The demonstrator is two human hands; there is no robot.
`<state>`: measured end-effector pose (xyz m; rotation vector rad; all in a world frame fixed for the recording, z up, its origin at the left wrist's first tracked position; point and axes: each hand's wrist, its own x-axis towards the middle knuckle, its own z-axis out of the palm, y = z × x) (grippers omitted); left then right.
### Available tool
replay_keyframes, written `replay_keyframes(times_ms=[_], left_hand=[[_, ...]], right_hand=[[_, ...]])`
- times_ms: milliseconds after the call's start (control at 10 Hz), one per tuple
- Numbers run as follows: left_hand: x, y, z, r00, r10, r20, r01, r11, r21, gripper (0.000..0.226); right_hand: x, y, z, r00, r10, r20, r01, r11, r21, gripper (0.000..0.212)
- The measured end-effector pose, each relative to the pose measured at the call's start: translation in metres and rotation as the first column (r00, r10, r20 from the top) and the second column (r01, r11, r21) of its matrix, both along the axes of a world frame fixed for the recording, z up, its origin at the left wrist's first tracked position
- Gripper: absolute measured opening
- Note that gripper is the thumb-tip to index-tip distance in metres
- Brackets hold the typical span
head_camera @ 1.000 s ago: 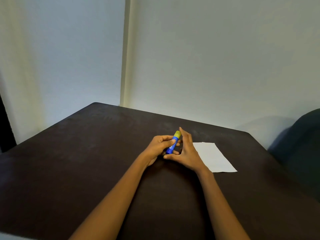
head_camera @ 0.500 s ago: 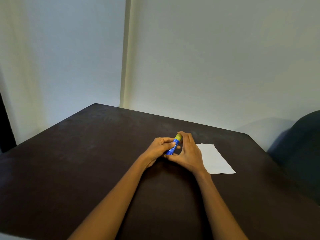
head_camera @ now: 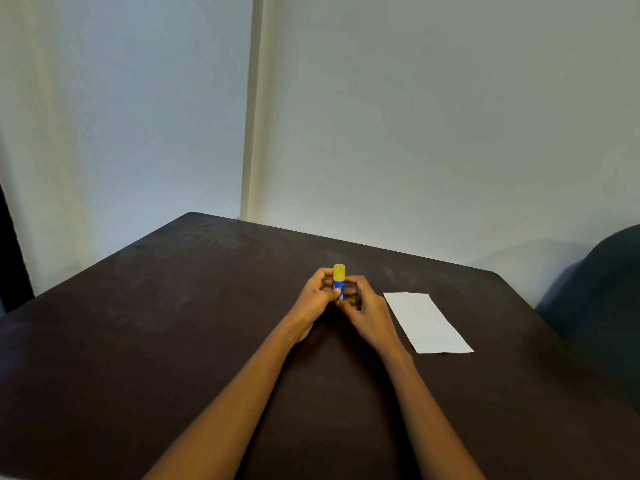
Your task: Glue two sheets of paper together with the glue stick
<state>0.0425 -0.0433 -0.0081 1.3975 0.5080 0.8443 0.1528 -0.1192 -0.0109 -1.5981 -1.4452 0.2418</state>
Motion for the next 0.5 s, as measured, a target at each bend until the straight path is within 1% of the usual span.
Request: replay_keyframes(times_ms=[100, 200, 300, 400, 500], left_hand=[[0.0023, -0.0011, 0.0008, 0.999, -0.028, -0.018, 0.029, 0.999, 0.028, 0.030], [0.0031, -0.0005, -0.0011, 1.000, -0.018, -0.018, 0.018, 0.999, 0.040, 0.030], [0.0016, -0.0028, -0.0014, 1.000, 0.006, -0.012, -0.006, 0.999, 0.049, 0.035], [0.0017, -0.0023, -0.0025, 0.999, 0.026, -0.023, -0.024, 0.995, 0.096, 0.035], [-0.0001, -0.0019, -0.0042, 0.990, 0.135, -0.050, -0.128, 0.985, 0.111, 0.038]], right_hand=[[0.0025, -0.0008, -0.0008, 0.999, -0.021, -0.038, 0.021, 1.000, -0.005, 0.030], [0.0029, -0.0001, -0.0026, 0.998, -0.013, -0.055, 0.012, 1.000, -0.010, 0.030], [0.0027, -0.0009, -0.0025, 0.998, -0.018, -0.063, 0.016, 0.999, -0.031, 0.036], [0.0049, -0.0006, -0.0007, 0.996, 0.012, -0.084, -0.016, 0.999, -0.050, 0.064], [0.0022, -0.0057, 0.0009, 0.989, 0.021, -0.144, -0.031, 0.997, -0.069, 0.093]])
